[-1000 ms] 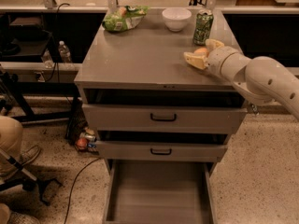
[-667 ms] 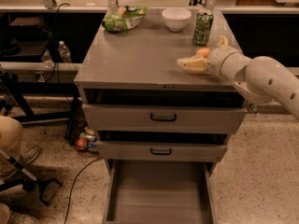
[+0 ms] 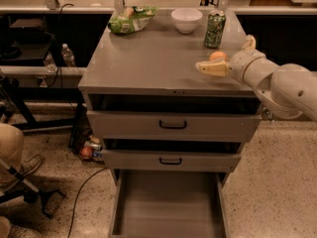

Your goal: Pick orange from bottom drawer and place on counter

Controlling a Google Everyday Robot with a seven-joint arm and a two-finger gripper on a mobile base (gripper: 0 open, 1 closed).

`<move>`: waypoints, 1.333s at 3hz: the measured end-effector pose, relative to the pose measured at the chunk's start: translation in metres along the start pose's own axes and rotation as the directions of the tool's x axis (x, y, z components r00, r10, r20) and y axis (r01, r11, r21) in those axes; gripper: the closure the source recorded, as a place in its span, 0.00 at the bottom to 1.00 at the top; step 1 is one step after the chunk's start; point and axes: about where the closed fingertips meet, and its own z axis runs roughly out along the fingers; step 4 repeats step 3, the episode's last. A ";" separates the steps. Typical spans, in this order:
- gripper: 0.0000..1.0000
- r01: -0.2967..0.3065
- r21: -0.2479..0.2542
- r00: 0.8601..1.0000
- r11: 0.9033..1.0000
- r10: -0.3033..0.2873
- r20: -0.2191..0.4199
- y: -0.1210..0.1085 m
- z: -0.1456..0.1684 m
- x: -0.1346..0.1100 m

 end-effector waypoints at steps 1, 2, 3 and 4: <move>0.00 0.015 0.116 1.000 0.993 -0.016 0.014 -0.027 -0.038 -0.012; 0.00 0.000 0.255 1.000 0.967 -0.007 0.028 -0.063 -0.084 -0.013; 0.00 -0.007 0.299 0.999 0.954 -0.003 0.033 -0.078 -0.100 -0.015; 0.00 -0.007 0.299 0.999 0.954 -0.003 0.033 -0.078 -0.100 -0.015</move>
Offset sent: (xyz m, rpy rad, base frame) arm -0.0983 -0.1578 0.0566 0.0502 -0.1675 -0.4262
